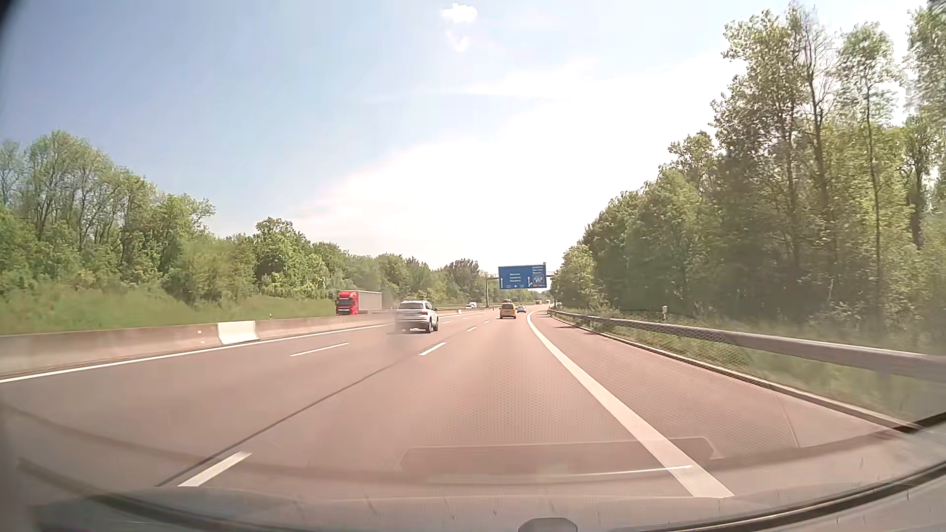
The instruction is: Follow the waypoints while adhering to traffic rules and regulations
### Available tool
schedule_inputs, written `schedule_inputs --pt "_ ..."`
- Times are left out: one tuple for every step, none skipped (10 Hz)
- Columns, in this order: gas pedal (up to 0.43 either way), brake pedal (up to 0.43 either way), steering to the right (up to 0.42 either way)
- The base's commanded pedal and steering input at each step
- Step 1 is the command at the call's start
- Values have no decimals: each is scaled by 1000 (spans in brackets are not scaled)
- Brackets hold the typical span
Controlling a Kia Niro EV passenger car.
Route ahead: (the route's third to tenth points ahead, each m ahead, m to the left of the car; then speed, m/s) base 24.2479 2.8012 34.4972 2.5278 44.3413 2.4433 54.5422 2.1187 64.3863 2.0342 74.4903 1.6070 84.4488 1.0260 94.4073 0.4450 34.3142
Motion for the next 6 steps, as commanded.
schedule_inputs --pt "0 0 3" --pt "20 0 3" --pt "59 0 3" --pt "157 0 3" --pt "280 0 3" --pt "299 0 3"
